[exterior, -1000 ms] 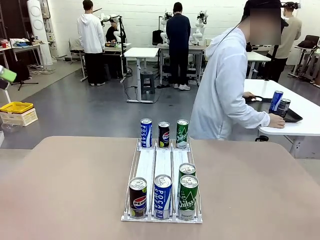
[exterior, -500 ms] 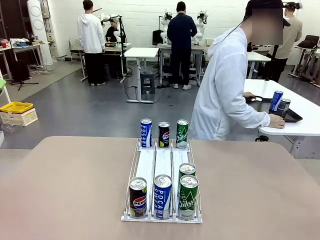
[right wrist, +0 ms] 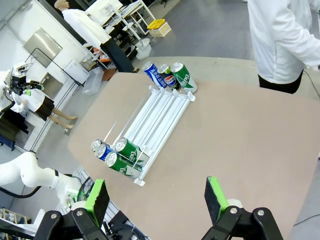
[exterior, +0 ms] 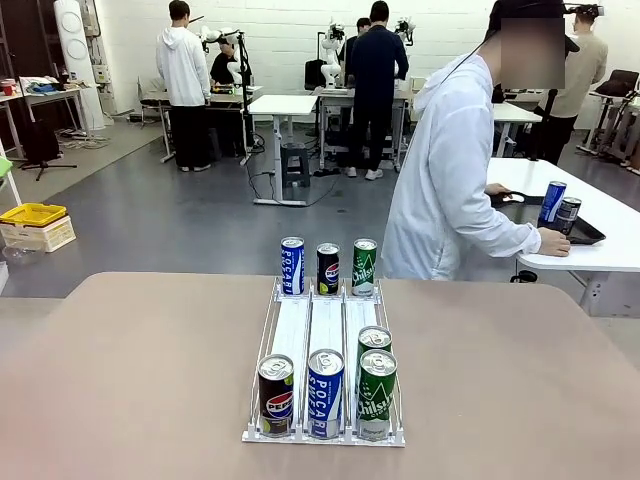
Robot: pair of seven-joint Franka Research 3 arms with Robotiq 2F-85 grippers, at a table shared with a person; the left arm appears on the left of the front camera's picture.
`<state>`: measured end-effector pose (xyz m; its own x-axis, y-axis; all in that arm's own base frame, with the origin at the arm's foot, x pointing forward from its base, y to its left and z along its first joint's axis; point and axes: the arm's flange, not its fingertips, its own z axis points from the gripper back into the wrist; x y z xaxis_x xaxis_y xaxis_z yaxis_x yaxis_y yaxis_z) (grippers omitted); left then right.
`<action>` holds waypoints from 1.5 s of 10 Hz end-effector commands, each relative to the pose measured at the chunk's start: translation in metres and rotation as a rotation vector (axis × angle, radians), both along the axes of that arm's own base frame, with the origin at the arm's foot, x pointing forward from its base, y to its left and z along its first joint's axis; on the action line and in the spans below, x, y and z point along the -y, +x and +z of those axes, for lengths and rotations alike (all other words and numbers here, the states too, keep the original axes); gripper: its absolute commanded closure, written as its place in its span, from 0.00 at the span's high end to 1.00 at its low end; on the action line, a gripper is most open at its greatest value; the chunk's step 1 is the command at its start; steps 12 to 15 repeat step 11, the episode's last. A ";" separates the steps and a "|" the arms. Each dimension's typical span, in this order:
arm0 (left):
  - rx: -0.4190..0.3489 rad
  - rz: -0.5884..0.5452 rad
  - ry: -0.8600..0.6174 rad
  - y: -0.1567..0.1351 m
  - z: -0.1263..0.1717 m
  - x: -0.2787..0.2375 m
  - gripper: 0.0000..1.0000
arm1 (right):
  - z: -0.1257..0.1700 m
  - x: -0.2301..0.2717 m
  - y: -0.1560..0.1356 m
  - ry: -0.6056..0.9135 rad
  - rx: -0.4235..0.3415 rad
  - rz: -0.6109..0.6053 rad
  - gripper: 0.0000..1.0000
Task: Retrieve and hand over the desired beverage to the person.
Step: Place the picked can on the Handle tray extended by the person.
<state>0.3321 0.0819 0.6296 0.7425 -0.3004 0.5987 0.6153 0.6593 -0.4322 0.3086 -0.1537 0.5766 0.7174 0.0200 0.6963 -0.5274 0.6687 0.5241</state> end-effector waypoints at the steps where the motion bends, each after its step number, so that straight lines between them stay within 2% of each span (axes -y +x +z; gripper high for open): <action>1: 0.016 -0.017 -0.017 0.000 -0.002 0.000 1.00 | 0.001 -0.001 0.003 0.033 0.027 0.009 1.00; 15: 0.016 -0.017 -0.017 0.000 -0.002 0.000 1.00 | 0.001 -0.001 0.003 0.033 0.027 0.009 1.00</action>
